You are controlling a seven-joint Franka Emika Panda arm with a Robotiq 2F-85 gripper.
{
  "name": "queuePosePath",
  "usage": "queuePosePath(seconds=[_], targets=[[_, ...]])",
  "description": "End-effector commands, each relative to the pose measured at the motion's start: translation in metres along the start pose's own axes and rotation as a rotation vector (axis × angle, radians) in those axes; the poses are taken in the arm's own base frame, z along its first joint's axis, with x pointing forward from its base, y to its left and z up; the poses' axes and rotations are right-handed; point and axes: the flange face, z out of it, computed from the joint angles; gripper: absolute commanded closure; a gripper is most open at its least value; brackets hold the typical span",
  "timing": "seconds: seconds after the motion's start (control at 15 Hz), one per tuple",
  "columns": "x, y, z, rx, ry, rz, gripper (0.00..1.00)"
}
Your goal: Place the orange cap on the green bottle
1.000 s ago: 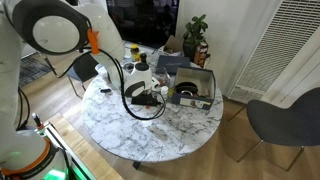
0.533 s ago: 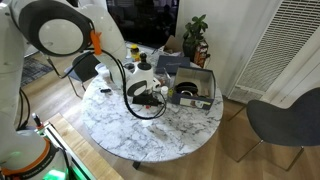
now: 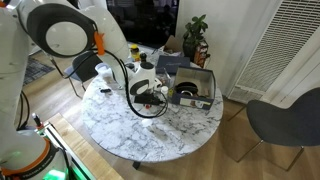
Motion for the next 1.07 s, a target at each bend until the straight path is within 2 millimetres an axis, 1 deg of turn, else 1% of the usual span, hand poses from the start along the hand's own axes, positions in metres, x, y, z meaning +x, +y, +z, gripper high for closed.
queuePosePath(seconds=[0.0,0.07,0.13,0.2,0.33,0.4,0.53,0.6,0.8,1.0], targets=[[0.002,0.005,0.008,0.008,-0.036,0.009,0.72],[0.001,0.005,0.008,0.009,-0.044,0.011,0.79],[-0.001,0.006,0.007,0.009,-0.056,0.012,0.88],[-0.005,0.007,0.003,0.012,-0.060,0.016,0.96],[-0.013,0.008,-0.007,0.008,-0.062,0.027,0.93],[-0.020,0.007,-0.020,-0.005,-0.061,0.033,0.93],[-0.028,0.004,-0.041,-0.025,-0.066,0.030,0.93],[-0.030,-0.001,-0.057,-0.040,-0.071,0.014,0.93],[-0.026,-0.019,-0.103,-0.071,-0.106,-0.030,0.93],[-0.011,-0.045,-0.154,-0.109,-0.147,-0.110,0.93]])
